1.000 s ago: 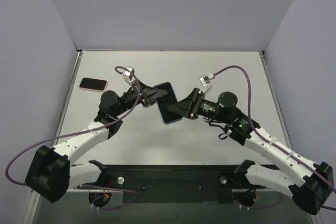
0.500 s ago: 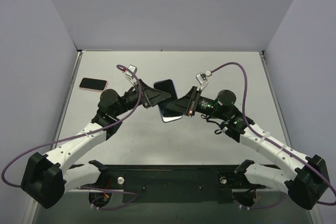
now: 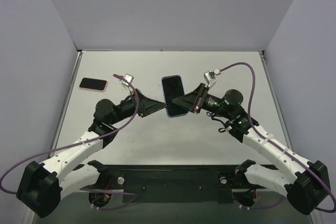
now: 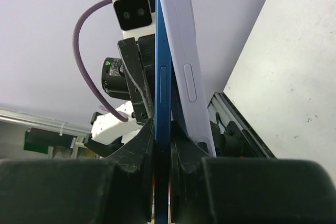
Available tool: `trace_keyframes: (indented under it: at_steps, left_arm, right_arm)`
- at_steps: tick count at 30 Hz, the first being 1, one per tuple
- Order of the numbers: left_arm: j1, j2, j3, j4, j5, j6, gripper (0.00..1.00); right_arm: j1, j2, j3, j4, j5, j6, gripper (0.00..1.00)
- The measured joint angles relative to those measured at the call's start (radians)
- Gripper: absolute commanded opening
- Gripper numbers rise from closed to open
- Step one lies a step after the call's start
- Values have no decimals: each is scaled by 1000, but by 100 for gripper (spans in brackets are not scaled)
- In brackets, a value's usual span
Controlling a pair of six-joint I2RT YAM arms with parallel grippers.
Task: Take the phone out of the phone case
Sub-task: Remove the phone case from the phone.
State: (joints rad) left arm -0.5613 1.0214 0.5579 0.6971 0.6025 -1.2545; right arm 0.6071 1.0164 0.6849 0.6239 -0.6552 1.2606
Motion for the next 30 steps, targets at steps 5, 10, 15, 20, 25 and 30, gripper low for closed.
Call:
trace_keyframes:
  at_steps: [5, 10, 15, 20, 25, 30]
  left_arm:
    - [0, -36, -29, 42, -10, 20, 41]
    - [-5, -7, -37, 45, -16, 31, 39]
    - [-14, 37, -28, 27, -19, 43, 40]
    - [-18, 65, 16, -8, -22, 59, 36]
    - [-27, 77, 66, -61, -28, 92, 18]
    - [-27, 77, 140, -241, -91, 167, 0]
  right_arm:
    - [-6, -3, -15, 64, -8, 67, 0]
    - [-6, -3, -24, 122, -15, 118, 0]
    - [-3, -3, -24, 148, -17, 142, 0]
    - [7, 1, -24, 150, -18, 143, 0]
    - [12, 10, -24, 141, -16, 124, 0]
    - [16, 9, -24, 79, -20, 71, 0]
